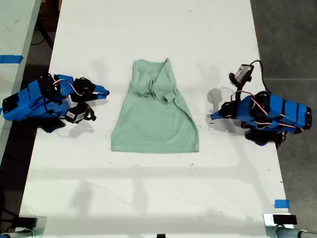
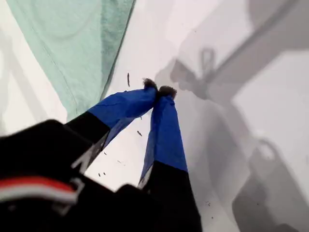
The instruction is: Fold t shirt
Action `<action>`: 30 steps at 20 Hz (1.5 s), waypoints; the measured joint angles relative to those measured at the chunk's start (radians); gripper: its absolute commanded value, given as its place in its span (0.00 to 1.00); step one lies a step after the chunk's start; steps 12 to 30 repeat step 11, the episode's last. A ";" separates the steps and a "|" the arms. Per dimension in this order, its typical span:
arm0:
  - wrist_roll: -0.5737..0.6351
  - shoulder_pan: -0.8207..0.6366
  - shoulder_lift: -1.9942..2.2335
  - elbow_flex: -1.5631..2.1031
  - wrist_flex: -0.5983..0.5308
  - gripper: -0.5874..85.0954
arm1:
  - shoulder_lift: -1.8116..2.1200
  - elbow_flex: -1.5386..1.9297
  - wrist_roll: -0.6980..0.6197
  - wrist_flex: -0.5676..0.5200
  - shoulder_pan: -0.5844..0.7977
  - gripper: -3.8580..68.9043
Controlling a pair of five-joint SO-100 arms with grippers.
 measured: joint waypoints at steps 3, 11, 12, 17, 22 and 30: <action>0.000 0.103 0.000 0.000 0.000 0.13 | 0.000 0.000 0.000 0.000 0.000 0.07; 0.000 0.160 0.000 0.000 0.000 0.14 | 0.000 0.000 0.000 0.000 0.000 0.07; 0.000 0.160 0.000 0.000 0.000 0.14 | 0.000 0.000 0.000 0.000 0.000 0.07; 0.000 0.160 0.000 0.000 0.000 0.14 | 0.000 0.000 0.000 0.000 0.000 0.07; 0.000 0.160 0.000 0.000 0.000 0.14 | 0.000 0.000 0.000 0.000 0.000 0.07; 0.000 0.160 0.000 0.000 0.000 0.14 | 0.000 0.000 0.000 0.000 0.000 0.07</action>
